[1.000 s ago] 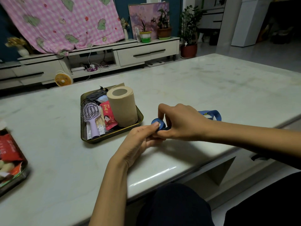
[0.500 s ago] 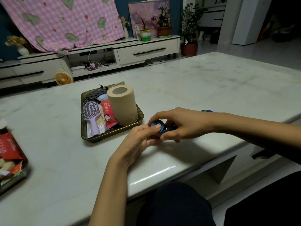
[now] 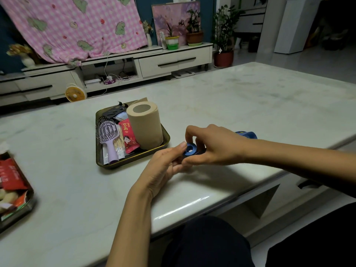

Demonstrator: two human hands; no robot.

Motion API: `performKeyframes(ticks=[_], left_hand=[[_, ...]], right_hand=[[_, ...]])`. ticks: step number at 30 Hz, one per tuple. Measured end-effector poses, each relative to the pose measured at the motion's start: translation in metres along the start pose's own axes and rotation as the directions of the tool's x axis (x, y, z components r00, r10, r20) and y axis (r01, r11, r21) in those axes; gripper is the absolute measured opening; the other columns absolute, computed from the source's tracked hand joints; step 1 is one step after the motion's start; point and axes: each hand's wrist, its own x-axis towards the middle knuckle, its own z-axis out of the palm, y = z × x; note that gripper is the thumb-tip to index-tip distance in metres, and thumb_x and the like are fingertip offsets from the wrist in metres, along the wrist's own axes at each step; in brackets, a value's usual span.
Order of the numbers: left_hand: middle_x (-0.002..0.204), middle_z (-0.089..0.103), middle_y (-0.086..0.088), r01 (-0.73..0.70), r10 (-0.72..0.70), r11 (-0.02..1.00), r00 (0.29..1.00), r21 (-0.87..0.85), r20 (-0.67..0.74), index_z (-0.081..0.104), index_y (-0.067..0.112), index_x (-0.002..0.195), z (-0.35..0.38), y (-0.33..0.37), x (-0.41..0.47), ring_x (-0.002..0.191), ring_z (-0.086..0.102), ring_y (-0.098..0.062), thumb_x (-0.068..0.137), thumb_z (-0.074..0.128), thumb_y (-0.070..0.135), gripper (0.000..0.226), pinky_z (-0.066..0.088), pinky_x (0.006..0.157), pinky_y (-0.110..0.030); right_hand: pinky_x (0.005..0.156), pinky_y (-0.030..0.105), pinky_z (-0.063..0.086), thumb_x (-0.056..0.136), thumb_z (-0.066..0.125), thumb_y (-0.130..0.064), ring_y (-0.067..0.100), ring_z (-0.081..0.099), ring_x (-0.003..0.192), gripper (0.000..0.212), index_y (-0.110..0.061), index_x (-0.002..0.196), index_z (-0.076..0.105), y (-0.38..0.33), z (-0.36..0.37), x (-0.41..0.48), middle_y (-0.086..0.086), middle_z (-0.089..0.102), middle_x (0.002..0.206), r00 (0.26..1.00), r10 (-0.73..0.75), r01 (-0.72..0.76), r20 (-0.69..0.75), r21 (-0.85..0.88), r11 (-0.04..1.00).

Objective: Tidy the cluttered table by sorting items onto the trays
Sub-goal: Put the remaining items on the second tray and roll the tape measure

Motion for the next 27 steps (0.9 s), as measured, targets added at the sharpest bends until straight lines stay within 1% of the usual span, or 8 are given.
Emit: performKeyframes(ticks=[5,9,12,15,17,19,22,27], left_hand=[[0.088,0.070,-0.011,-0.007,0.005,0.999,0.999,0.045,0.037,0.070,0.004,0.090,-0.002,-0.004,0.001,0.081,0.065,-0.015,0.075,0.061,0.034,0.034,0.054,0.083,-0.030],[0.079,0.069,-0.011,-0.011,0.010,0.999,1.000,0.037,0.019,0.068,-0.001,0.086,-0.003,-0.005,0.002,0.072,0.065,-0.013,0.072,0.062,0.029,0.033,0.056,0.073,-0.022],[0.077,0.065,-0.014,-0.007,0.007,1.000,1.000,0.012,0.008,0.066,-0.002,0.083,-0.003,-0.004,0.002,0.074,0.061,-0.017,0.074,0.061,0.025,0.029,0.055,0.072,-0.023],[0.088,0.066,-0.017,-0.016,0.014,0.999,0.999,0.032,0.036,0.068,0.000,0.086,-0.003,-0.003,0.000,0.084,0.060,-0.023,0.076,0.063,0.022,0.025,0.054,0.079,-0.027],[0.093,0.068,-0.020,-0.021,0.019,0.999,0.999,0.050,0.043,0.068,-0.002,0.090,-0.003,-0.003,-0.002,0.088,0.064,-0.026,0.077,0.064,0.017,0.024,0.054,0.083,-0.032],[0.098,0.066,-0.025,-0.024,0.022,0.998,0.999,0.062,0.032,0.065,-0.007,0.097,-0.003,-0.003,-0.002,0.092,0.063,-0.031,0.077,0.058,0.021,0.034,0.051,0.089,-0.039],[0.097,0.064,-0.026,-0.020,0.020,0.996,1.000,0.082,0.002,0.062,-0.009,0.100,-0.002,-0.002,-0.002,0.093,0.062,-0.031,0.076,0.065,0.017,0.036,0.052,0.088,-0.038],[0.089,0.066,-0.021,-0.012,0.012,0.998,1.000,0.055,0.001,0.067,-0.005,0.091,-0.001,-0.002,-0.002,0.084,0.063,-0.024,0.073,0.064,0.023,0.033,0.055,0.079,-0.028]], right_hand=[[0.048,0.030,0.020,0.083,0.049,-0.055,0.024,0.040,0.053,0.040,-0.019,0.088,0.031,-0.004,0.012,-0.004,0.000,0.056,0.064,0.969,-0.154,0.096,-0.195,-0.277,0.956],[0.048,0.030,0.017,0.084,0.049,-0.056,0.026,0.036,0.052,0.044,-0.017,0.088,0.029,-0.005,0.013,-0.003,-0.002,0.051,0.059,0.960,-0.202,0.117,-0.196,-0.373,0.920],[0.049,0.029,0.024,0.085,0.051,-0.056,0.018,0.040,0.057,0.045,-0.018,0.104,0.038,-0.003,0.008,-0.002,-0.013,0.036,0.059,0.992,-0.118,0.104,-0.043,-0.245,0.964],[0.055,0.015,0.036,0.086,0.058,-0.046,0.002,0.050,0.066,0.045,-0.026,0.123,0.040,-0.004,0.000,0.000,-0.014,0.051,0.072,0.985,-0.058,0.054,0.160,0.033,0.998],[0.064,0.013,0.044,0.087,0.061,-0.035,0.007,0.061,0.069,0.042,-0.026,0.124,0.045,-0.003,-0.005,0.000,-0.005,0.064,0.089,0.964,-0.090,0.045,0.249,0.182,0.982],[0.059,0.019,0.050,0.088,0.062,-0.027,0.013,0.062,0.060,0.036,-0.029,0.121,0.047,-0.001,-0.011,0.001,0.003,0.069,0.085,0.950,-0.096,0.010,0.296,0.279,0.960],[0.045,0.020,0.047,0.087,0.063,-0.025,0.013,0.056,0.044,0.031,-0.030,0.114,0.049,0.001,-0.016,0.001,0.002,0.068,0.072,0.944,-0.081,-0.047,0.320,0.374,0.926],[0.047,0.014,0.042,0.080,0.070,-0.033,0.004,0.054,0.045,0.033,-0.020,0.105,0.053,-0.001,-0.008,0.000,-0.001,0.063,0.062,0.985,-0.050,0.006,0.162,0.262,0.965]])
